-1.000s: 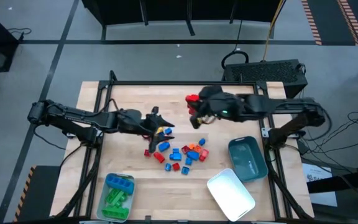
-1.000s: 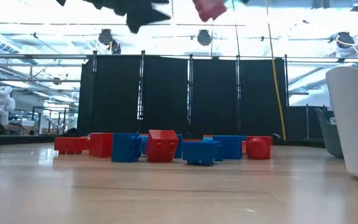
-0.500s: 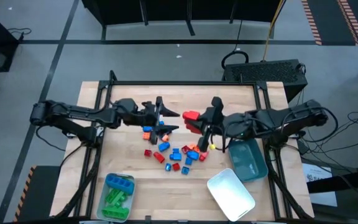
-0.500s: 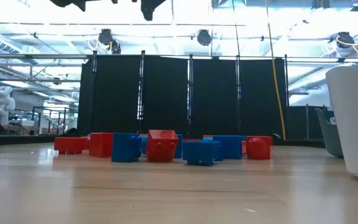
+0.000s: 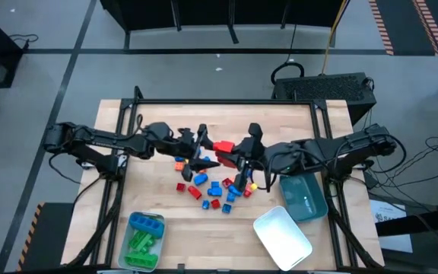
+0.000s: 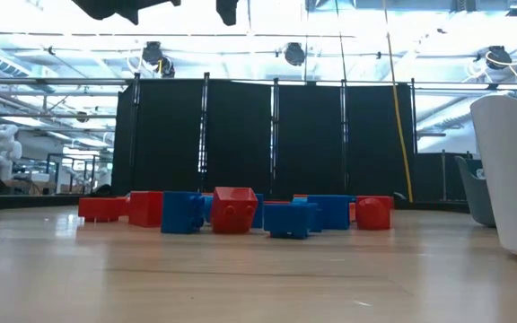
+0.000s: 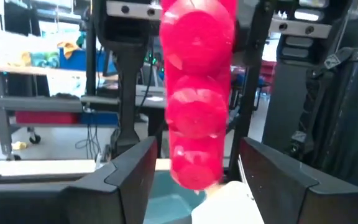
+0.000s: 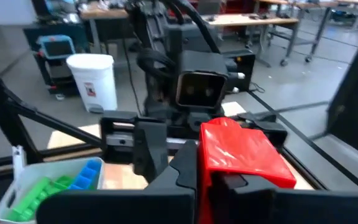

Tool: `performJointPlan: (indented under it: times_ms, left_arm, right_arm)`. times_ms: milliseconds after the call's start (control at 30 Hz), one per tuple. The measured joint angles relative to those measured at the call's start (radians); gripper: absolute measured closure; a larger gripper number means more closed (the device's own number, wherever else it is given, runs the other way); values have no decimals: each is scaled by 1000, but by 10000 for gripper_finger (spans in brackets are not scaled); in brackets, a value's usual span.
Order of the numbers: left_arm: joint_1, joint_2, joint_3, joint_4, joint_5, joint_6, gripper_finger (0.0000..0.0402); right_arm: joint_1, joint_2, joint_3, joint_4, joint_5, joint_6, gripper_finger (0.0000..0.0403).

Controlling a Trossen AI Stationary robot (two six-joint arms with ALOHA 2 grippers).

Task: Sort blocks by size
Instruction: Put the rectangular red game piece into the gray bin

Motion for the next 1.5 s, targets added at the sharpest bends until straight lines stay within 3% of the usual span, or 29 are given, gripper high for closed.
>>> performJointPlan:
  times_ms: [700,800,1000,1267,1500]
  left_arm:
    - [3,0,5,40,-14,9,170]
    - [1,0,5,41,-13,9,186]
    - [0,0,5,50,-13,29,257]
    - [0,-2,5,39,-20,28,260]
    - [1,3,5,12,-34,33,260]
  right_arm:
    - [-23,35,0,103,-67,-45,402]
    - [-22,34,0,113,-68,-55,402]
    - [-30,33,0,113,-90,-55,402]
    - [-35,32,0,110,-96,-60,401]
    - [-19,23,2,-10,-96,-49,351]
